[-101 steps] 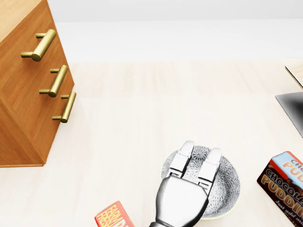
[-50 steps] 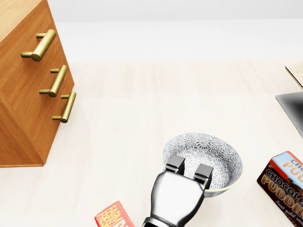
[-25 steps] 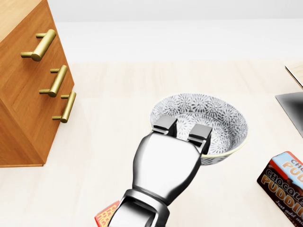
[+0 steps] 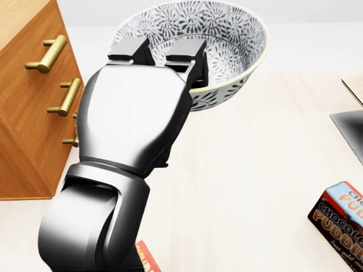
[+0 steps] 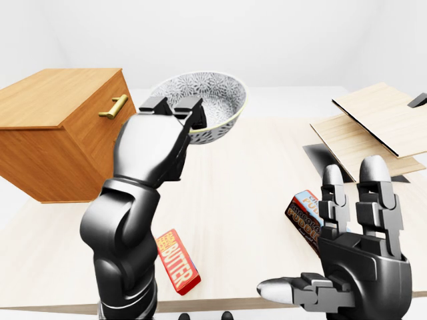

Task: Close the top drawer of the cabinet and put the bowl on top of it.

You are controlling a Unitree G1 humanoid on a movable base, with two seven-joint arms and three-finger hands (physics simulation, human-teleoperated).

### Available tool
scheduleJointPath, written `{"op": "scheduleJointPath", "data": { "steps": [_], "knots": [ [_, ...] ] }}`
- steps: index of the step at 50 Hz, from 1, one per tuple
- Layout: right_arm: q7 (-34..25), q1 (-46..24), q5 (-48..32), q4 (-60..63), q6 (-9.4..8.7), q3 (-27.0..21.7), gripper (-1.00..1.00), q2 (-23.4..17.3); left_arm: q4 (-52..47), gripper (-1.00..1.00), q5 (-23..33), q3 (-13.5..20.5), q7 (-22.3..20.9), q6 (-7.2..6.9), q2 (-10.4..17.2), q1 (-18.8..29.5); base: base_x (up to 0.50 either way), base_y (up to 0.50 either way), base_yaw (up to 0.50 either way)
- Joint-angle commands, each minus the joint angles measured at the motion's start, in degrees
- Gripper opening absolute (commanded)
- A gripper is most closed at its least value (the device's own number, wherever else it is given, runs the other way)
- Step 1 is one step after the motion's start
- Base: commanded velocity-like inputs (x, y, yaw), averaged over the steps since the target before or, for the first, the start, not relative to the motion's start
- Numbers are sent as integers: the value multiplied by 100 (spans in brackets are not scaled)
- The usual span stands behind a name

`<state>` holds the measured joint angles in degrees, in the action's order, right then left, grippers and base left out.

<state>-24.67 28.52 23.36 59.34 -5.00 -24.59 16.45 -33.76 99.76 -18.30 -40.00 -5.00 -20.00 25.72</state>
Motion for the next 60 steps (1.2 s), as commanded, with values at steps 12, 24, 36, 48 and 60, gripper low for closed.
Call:
{"op": "scheduleJointPath", "data": {
  "steps": [12, 24, 36, 48, 60],
  "knots": [
    [91, 100, -268, -124, 0, 373, 100, -72, 229, -100, -337, 1338, 0, 0, 800, 2507, 0, 0, 0],
    [201, 36, -297, -186, 0, 420, 100, -166, 1221, -100, -1264, 1753, 0, 0, 1803, 3112, 0, 0, 0],
    [415, -46, -354, -312, 0, 530, 100, -345, 2325, -100, -2333, 2036, 0, 0, 2837, 3562, 0, 0, 0],
    [501, -65, -496, -439, 0, 724, 100, -426, 3017, -100, -3085, 2277, 304, 0, 3468, 3884, 0, 0, 0],
    [492, 17, -427, -462, 0, 720, 100, -457, 3310, -100, -3344, 2346, 538, 0, 3996, 4057, 0, 0, 0]
  ]
}}
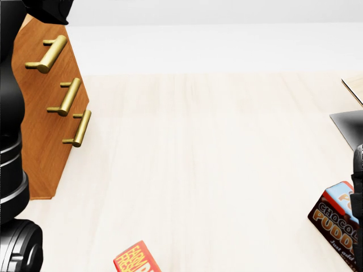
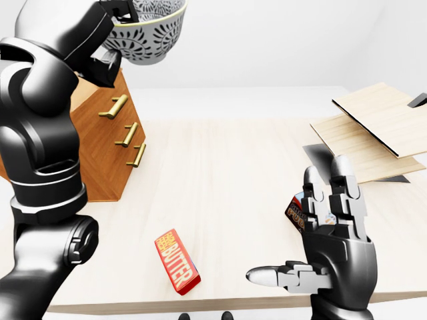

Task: Close the top drawer of the cabinet and put the bowl on top of it.

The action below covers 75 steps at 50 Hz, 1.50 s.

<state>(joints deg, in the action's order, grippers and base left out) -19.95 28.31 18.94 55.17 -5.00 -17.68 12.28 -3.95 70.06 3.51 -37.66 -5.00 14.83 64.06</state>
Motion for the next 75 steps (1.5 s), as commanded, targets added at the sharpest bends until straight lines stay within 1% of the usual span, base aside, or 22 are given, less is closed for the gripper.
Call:
{"op": "scheduleJointPath", "data": {
  "steps": [1, 6, 8, 12, 17, 20, 23, 25, 29, 31, 33, 37, 41, 45, 47, 52, 56, 58, 59, 64, 70, 75],
  "knots": [
    [17, 45, 38, -34, 0, 11, 100, -38, 363, -100, -459, 213, 341, 0, 558, 225, 0, 0, 0],
    [15, 25, 102, 5, 0, -71, 100, -28, 461, -100, -678, 258, 511, 0, 686, 197, 0, 0, 0],
    [-3, 30, 78, 9, 0, -57, 100, -5, 644, -100, -906, 369, 707, 0, 784, 190, 0, 0, 0],
    [8, 2, 34, -14, 0, -30, 100, -7, 787, -100, -1196, 381, 945, 0, 925, 103, 0, 0, 0],
    [-19, 53, 0, -12, 0, 22, 100, 17, 817, -100, -1438, 441, 1123, 0, 1093, -59, 0, 0, 0],
    [-47, 127, -17, -1, 0, 74, 100, 30, 1023, -100, -1647, 492, 1420, 0, 1162, -129, 0, 0, 0],
    [-18, 109, -3, 9, 0, 63, 100, 13, 1118, -100, -1794, 504, 1561, 0, 1226, -188, 0, 0, 0],
    [3, 84, -18, 1, 0, 66, 100, 1, 1245, -100, -1843, 494, 1688, 0, 1278, -239, 0, 0, 0],
    [31, 65, -16, 10, 0, 63, 100, -9, 1752, -100, -2015, 553, 1949, 0, 1458, -133, 0, 0, 0],
    [26, 85, -26, 11, 0, 83, 100, -8, 1919, -100, -2122, 559, 1973, 0, 1510, -101, 0, 0, 0],
    [33, 84, -16, 16, 0, 76, 100, -16, 2121, -100, -2133, 532, 2124, 0, 1571, -75, 0, 0, 0],
    [51, 48, -10, 2, 0, 72, 100, -32, 2363, -100, -2240, 570, 2304, 0, 1660, -44, 0, 0, 0],
    [38, 79, 36, 36, 0, 41, 100, -25, 2446, -100, -2204, 546, 2504, 0, 1679, -202, 0, 0, 0],
    [45, 63, -32, -9, 0, 95, 100, -18, 2861, -100, -2284, 582, 2758, 0, 1768, -85, 0, 0, 0],
    [18, 125, -41, 12, 0, 126, 100, -5, 3328, -100, -2389, 598, 2986, 0, 1823, 48, 0, 0, 0],
    [95, 22, -57, -47, 0, 119, 100, -63, 3797, -100, -2597, 571, 3259, 0, 1869, 62, 0, 0, 0],
    [79, 108, -107, -51, 33, 203, 100, -48, 4380, -100, -2762, 571, 3492, 0, 1990, 278, 0, 0, 0],
    [83, 123, -68, -32, 22, 184, 100, -64, 4797, -100, -2814, 539, 3701, 0, 2029, 406, 0, 0, 0],
    [80, 128, -46, -22, 20, 163, 100, -68, 5153, -100, -2809, 520, 3903, 0, 2079, 521, 0, 0, 0],
    [84, 109, -100, -58, 35, 200, 100, -62, 5866, -100, -2874, 439, 4243, 0, 2231, 806, 0, 0, 0],
    [97, 116, -108, -64, 37, 226, 100, -84, 6119, -100, -2942, 416, 4344, 0, 2329, 878, 0, 0, 0],
    [99, 142, -127, -70, 67, 259, 100, -88, 6323, -100, -2899, 362, 4485, 0, 2329, 881, 0, 0, 0]
  ]
}}
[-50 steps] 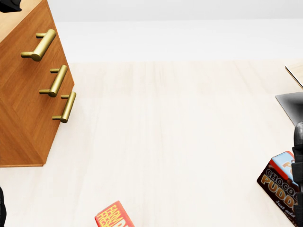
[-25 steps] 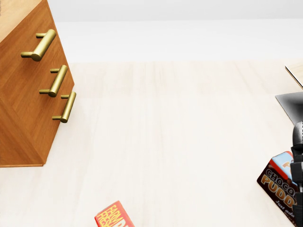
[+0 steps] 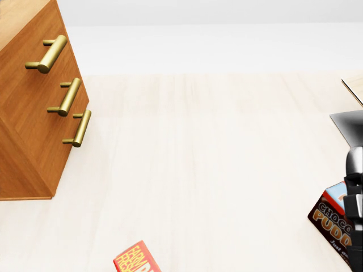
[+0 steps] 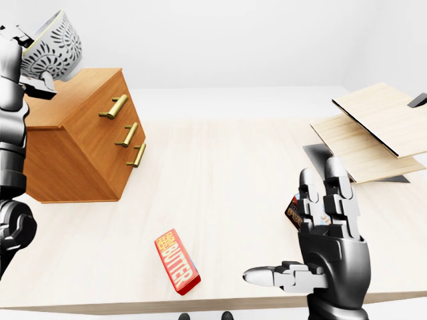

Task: Close the top drawer of the cabinet and put the bowl on top of it.

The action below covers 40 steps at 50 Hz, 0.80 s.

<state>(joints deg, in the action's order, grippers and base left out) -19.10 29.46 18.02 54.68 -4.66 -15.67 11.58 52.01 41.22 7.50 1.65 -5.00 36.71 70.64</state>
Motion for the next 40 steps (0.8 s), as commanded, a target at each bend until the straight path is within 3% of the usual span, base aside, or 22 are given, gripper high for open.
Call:
{"op": "scheduleJointPath", "data": {
  "steps": [1, 12, 40],
  "knots": [
    [16, 31, -31, -19, 36, 58, 100, -21, 750, -100, -15, -39, 572, 0, 138, 217, 0, 0, 0],
    [66, 2, -70, -45, 24, 118, 100, -65, 1095, -100, 26, -83, 871, 0, 88, 172, 0, 0, 0],
    [73, 130, -92, -98, 212, 245, 100, -109, 1565, -100, 123, -211, 1031, 0, -112, 168, 0, 0, 0]
  ]
}}
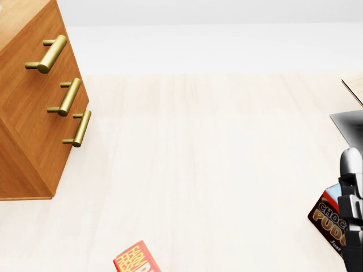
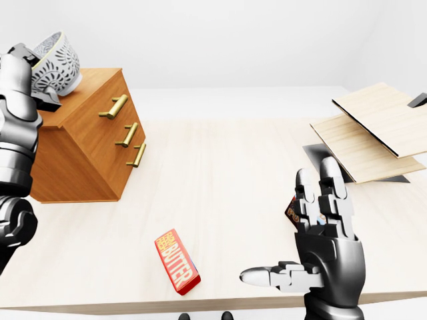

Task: Close the top drawer of the cabinet and put the bowl on top of it.

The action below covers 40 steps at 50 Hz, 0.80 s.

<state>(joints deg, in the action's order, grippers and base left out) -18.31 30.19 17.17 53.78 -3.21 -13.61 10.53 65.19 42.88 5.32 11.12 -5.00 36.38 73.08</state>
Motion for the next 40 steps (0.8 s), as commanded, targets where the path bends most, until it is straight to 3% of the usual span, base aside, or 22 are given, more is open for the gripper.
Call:
{"op": "scheduleJointPath", "data": {
  "steps": [1, 12, 17, 18, 19, 20, 21, 40],
  "knots": [
    [-6, 60, -8, -9, 69, 40, 100, -3, 249, -100, -43, 7, 85, 0, -80, -73, 0, 0, 0],
    [-2, 20, 128, 61, -32, -113, 100, -3, 352, -100, -40, 1, 150, 0, -109, -99, 0, 0, 0],
    [-26, 29, 13, 11, 23, -19, 100, 27, 331, -100, -11, -23, 91, 0, -107, -95, 0, 0, 0],
    [-30, 37, 20, 15, 27, -21, 100, 25, 321, -91, -10, -20, 94, 0, -105, -98, 0, 0, 0],
    [-30, 40, 25, 18, 28, -24, 100, 24, 321, -6, -15, -14, 86, 0, -104, -96, 0, 0, 0],
    [-30, 40, 26, 19, 28, -24, 100, 24, 321, -6, -15, -13, 86, 0, -104, -96, 0, 0, 0],
    [-20, 28, 40, 23, 6, -36, 100, 17, 311, 100, -10, -14, 78, 0, -100, -101, 0, 0, 0],
    [-28, 39, 10, 15, 19, 3, 100, 15, 279, 100, 14, -14, 77, 0, -88, -70, 0, 0, 0]
  ]
}}
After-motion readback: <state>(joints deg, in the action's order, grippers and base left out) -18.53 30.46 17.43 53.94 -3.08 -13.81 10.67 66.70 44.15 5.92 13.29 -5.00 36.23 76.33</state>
